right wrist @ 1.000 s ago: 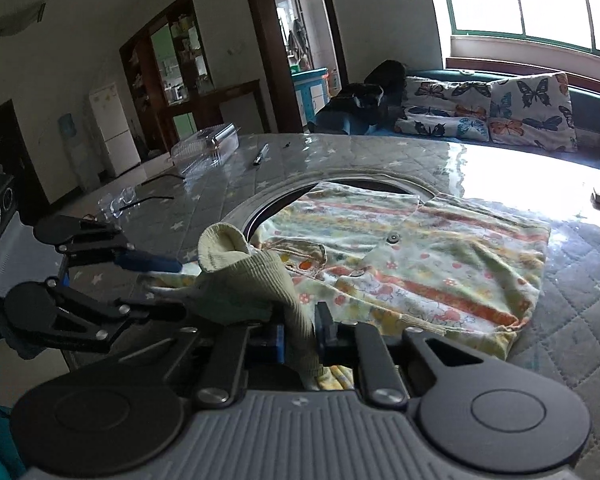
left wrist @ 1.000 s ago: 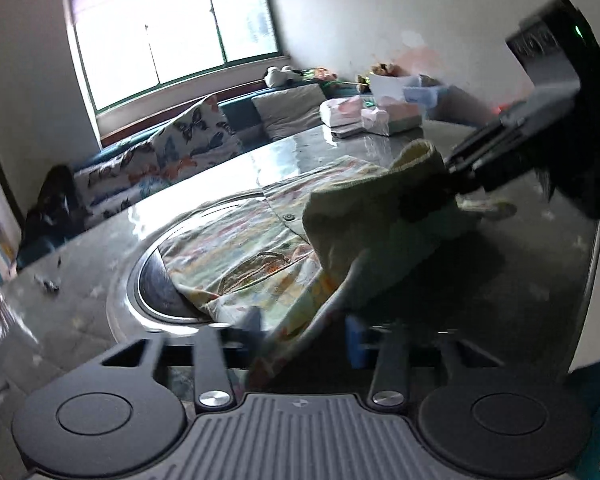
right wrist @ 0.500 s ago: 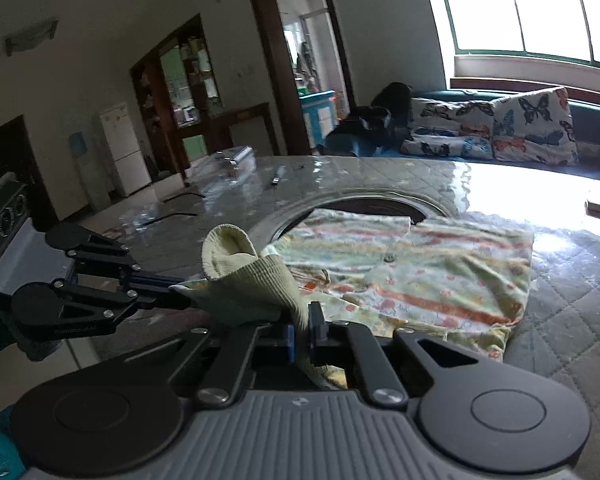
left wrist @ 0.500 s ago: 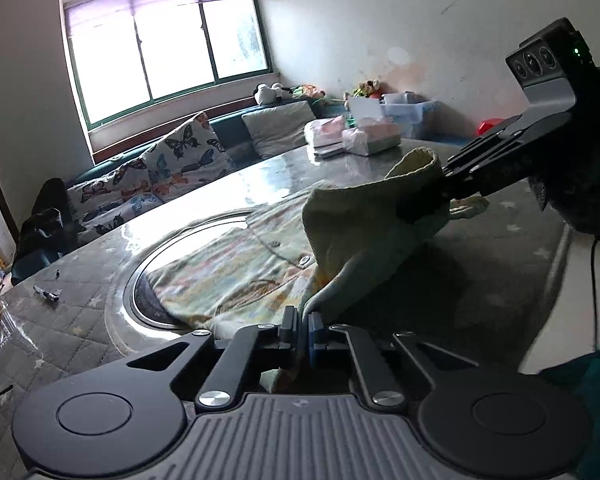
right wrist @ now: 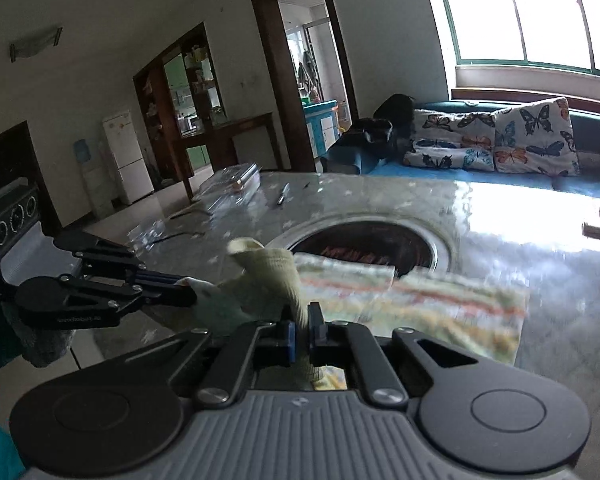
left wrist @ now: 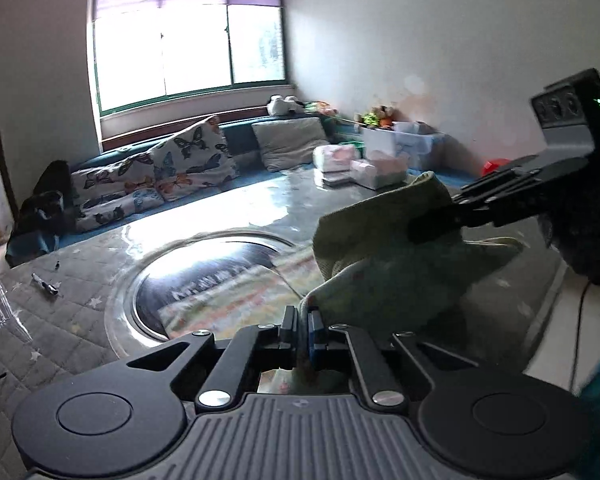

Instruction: Fold clothes

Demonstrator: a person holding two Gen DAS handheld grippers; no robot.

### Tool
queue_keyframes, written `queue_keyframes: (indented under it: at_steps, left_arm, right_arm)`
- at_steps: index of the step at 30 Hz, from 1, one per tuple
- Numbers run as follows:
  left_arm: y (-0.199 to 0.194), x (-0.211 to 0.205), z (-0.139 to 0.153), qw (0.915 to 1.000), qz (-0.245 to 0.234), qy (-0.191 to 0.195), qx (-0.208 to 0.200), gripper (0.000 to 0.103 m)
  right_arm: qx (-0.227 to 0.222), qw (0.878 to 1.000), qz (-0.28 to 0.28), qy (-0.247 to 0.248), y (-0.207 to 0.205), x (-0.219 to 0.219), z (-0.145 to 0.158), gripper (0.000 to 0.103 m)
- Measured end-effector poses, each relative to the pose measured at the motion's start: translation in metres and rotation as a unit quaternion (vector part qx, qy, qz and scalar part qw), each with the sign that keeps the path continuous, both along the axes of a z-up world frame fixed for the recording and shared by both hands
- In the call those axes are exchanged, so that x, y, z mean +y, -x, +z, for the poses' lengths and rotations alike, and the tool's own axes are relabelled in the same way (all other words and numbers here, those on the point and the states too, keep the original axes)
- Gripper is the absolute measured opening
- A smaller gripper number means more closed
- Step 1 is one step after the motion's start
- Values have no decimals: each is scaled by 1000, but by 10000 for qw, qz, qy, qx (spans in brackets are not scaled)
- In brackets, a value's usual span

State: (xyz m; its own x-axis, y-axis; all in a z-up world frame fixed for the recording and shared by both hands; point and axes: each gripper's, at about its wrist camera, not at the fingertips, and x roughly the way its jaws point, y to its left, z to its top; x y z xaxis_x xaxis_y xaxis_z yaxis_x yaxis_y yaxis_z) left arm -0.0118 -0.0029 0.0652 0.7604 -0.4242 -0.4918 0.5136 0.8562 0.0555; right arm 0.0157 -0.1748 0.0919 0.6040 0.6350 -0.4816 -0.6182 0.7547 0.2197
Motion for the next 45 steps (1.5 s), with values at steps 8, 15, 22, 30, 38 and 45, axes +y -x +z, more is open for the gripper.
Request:
queue_keyframes:
  at_steps: [8,15,22,30,38,45]
  left_arm:
    - [-101,11,-2,9983,454,64,364,6]
    - [-187,18,-48,9888,943,68,1157,6]
    - [-199,14,-71,9836,1155,-57,1381,7]
    - [-206,16,-70,9804,1374,-97,1408,16]
    - [-206,15,-65,9769,1657,-134,1347,24]
    - [-193,22,-46,9759,1771,136,1268,30]
  right_arm:
    - [176,9993,-287,192,-113,18,4,5]
    - [729,9940,-674,457,-197,40,-48,5]
    - [943,9882,-1081,539,-222,38,-87,18]
    - [538,9908,-979,769,-159,14,-68,23]
    - [758,9847,-1357,786,-155,-6,-93,23]
    - [577,9859,-1396,726,-160,1,-83,24]
